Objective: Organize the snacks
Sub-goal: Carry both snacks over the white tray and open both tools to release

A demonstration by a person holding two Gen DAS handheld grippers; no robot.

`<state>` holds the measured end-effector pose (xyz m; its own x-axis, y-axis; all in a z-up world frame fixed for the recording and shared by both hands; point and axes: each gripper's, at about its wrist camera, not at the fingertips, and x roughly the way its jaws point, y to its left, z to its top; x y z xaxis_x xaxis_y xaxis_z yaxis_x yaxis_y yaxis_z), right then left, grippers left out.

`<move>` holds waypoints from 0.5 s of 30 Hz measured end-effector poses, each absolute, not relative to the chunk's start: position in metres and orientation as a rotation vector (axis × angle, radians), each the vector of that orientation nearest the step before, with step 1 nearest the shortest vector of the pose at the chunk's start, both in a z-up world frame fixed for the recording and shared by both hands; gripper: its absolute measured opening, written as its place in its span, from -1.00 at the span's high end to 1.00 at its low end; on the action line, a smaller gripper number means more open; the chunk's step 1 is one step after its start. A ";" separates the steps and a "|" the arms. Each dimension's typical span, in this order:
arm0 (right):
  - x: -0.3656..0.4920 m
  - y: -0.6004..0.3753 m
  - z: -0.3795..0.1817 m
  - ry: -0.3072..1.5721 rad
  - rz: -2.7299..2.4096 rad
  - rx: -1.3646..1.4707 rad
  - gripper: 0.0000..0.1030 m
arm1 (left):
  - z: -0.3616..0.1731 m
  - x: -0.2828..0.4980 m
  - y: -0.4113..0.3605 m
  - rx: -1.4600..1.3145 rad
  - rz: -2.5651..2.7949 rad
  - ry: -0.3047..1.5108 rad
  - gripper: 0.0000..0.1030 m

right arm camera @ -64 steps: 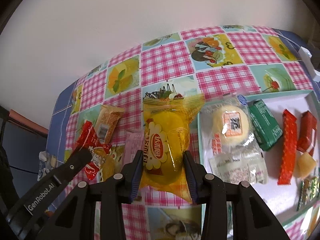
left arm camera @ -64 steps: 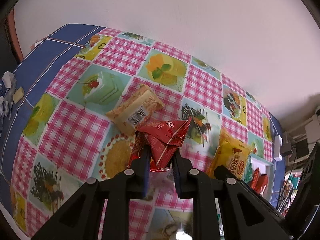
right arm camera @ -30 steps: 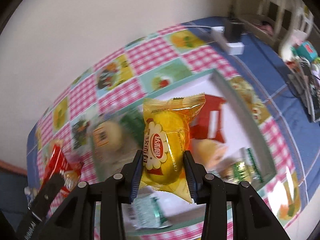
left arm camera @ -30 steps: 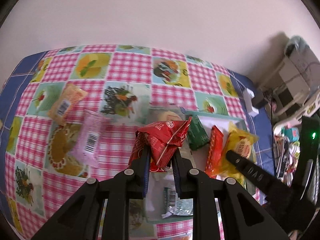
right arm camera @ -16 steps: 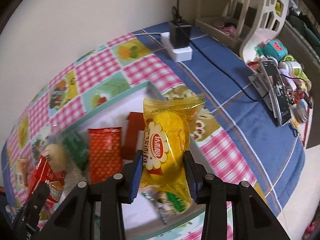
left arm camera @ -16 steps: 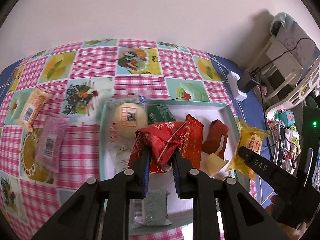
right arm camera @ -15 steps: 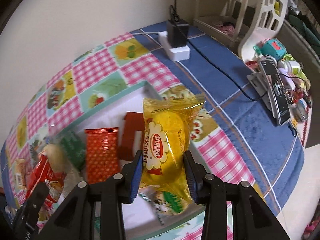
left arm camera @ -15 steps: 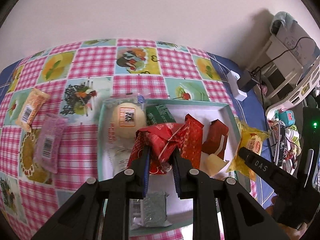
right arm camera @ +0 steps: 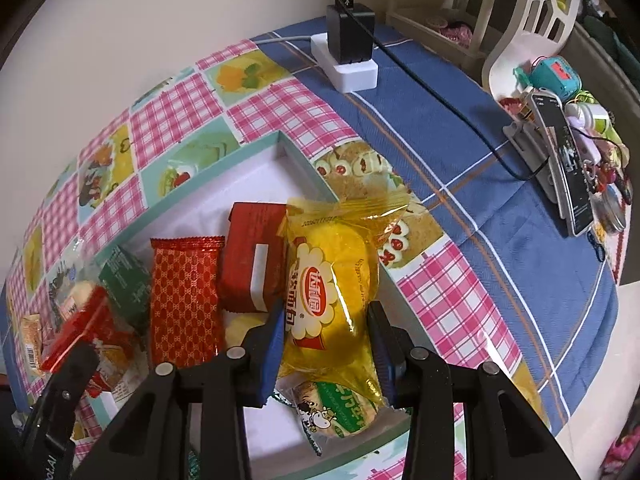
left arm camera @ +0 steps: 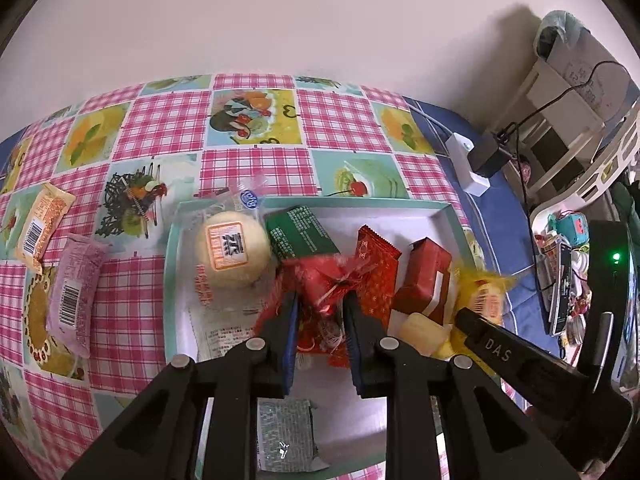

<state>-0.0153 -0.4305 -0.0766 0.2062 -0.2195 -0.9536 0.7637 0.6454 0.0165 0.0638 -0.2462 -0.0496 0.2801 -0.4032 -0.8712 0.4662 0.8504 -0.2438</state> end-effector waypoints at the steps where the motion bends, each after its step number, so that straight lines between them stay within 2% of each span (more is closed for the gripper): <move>1: -0.015 -0.430 -0.075 1.171 -0.735 0.559 0.17 | -0.049 0.063 -0.246 0.065 -0.584 1.150 0.34; 2: -0.015 -0.430 -0.074 1.170 -0.732 0.558 0.15 | -0.048 0.063 -0.246 0.062 -0.589 1.153 0.14; 7: -0.013 -0.426 -0.069 1.159 -0.707 0.556 0.13 | -0.040 0.059 -0.246 0.068 -0.590 1.144 0.04; 10: -0.013 -0.424 -0.062 1.145 -0.699 0.561 0.07 | -0.034 0.059 -0.241 0.063 -0.563 1.136 -0.19; 12: -0.014 -0.422 -0.058 1.129 -0.688 0.575 -0.05 | -0.030 0.061 -0.237 0.063 -0.535 1.131 -0.33; 15: -0.014 -0.419 -0.051 1.112 -0.665 0.576 -0.13 | -0.028 0.064 -0.229 0.063 -0.476 1.133 -0.46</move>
